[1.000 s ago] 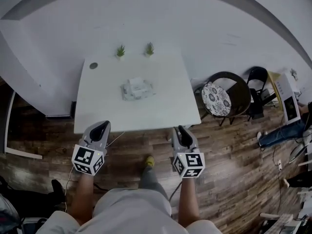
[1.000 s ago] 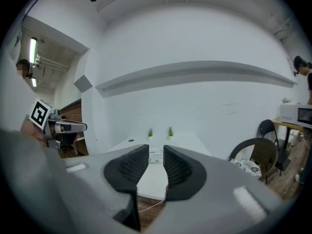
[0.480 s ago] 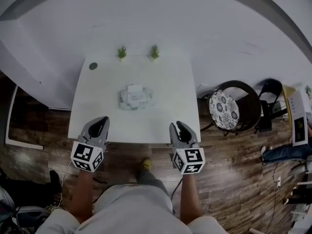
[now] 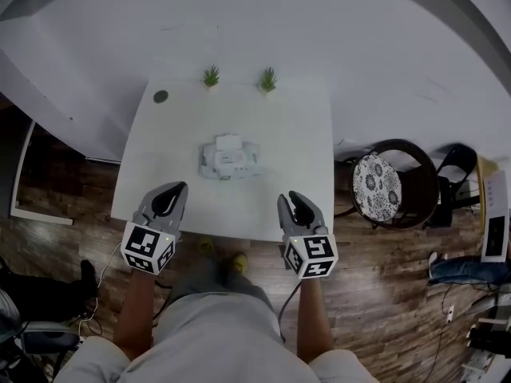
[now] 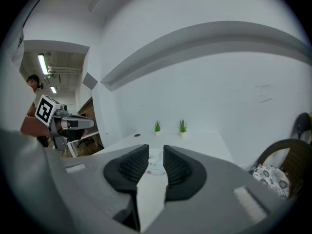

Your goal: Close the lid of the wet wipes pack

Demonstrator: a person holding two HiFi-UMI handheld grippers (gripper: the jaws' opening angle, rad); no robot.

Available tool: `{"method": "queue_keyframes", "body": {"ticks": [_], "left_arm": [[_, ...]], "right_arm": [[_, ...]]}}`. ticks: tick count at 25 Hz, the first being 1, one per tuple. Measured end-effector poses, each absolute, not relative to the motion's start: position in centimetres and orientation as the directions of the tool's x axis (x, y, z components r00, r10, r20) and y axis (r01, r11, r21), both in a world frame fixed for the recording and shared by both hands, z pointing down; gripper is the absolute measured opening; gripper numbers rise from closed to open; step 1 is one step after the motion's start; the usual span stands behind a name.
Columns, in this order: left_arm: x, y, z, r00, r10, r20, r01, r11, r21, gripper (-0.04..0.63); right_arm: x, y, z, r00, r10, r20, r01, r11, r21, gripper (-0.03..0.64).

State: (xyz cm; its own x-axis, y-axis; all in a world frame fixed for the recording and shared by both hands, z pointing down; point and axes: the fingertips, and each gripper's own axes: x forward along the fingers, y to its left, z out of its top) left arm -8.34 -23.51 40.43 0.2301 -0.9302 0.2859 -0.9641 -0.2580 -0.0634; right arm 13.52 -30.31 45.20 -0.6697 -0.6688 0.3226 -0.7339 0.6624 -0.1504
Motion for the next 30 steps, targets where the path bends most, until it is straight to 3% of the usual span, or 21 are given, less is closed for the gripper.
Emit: {"method": "queue_keyframes", "body": {"ticks": [30], "left_arm": [[-15.6, -35.6, 48.2, 0.256, -0.895, 0.364, -0.967, -0.245, 0.076, 0.006]], "right_arm": [[2.9, -41.7, 51.4, -0.691, -0.566, 0.450, -0.690, 0.703, -0.174, 0.098]]}}
